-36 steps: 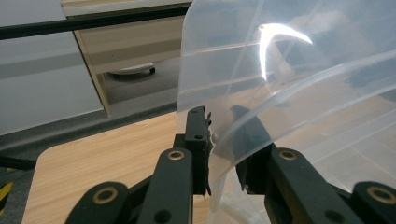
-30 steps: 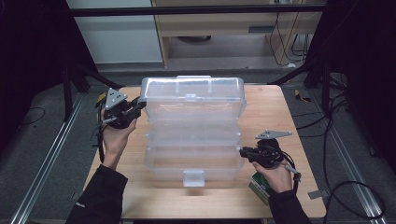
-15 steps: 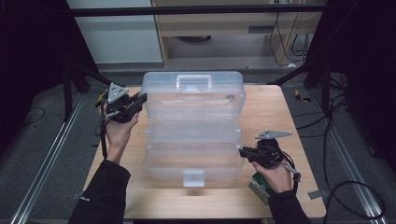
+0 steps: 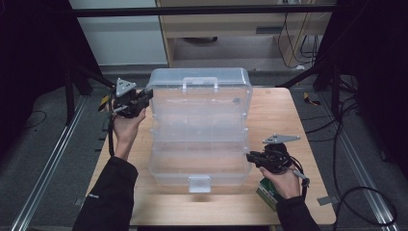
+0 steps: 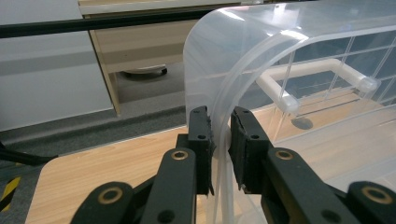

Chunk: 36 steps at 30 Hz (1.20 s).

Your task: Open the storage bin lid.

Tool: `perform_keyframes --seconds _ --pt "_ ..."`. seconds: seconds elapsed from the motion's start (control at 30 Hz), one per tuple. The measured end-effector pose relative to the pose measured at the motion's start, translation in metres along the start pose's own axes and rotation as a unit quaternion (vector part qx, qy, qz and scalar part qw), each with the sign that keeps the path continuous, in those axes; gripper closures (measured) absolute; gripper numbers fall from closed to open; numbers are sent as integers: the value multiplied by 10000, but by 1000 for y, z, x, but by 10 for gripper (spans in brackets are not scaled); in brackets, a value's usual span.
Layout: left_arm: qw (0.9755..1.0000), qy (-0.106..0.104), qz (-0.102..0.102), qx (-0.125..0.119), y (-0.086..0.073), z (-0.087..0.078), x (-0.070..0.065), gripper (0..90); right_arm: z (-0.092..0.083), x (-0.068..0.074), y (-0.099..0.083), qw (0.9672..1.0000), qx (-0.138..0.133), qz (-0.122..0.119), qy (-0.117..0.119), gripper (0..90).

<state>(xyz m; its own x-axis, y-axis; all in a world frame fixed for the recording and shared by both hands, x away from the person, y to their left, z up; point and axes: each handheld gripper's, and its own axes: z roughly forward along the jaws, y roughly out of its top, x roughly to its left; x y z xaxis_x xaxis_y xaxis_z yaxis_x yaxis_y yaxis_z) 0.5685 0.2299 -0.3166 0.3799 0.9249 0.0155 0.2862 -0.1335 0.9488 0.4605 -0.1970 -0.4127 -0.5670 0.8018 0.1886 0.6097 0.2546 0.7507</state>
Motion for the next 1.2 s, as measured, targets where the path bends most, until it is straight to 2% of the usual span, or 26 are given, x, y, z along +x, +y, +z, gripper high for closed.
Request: perform_keyframes --seconds 0.37,0.93,1.2 --pt "10000 47 -78 27 2 11 3 790 1 1 0 10000 -6 -29 -85 765" --pt "9997 79 -101 209 8 36 11 785 1 0 0 10000 -2 1 -42 762" --pt "9994 121 -184 249 9 49 14 782 1 0 0 10000 -12 0 -25 762"
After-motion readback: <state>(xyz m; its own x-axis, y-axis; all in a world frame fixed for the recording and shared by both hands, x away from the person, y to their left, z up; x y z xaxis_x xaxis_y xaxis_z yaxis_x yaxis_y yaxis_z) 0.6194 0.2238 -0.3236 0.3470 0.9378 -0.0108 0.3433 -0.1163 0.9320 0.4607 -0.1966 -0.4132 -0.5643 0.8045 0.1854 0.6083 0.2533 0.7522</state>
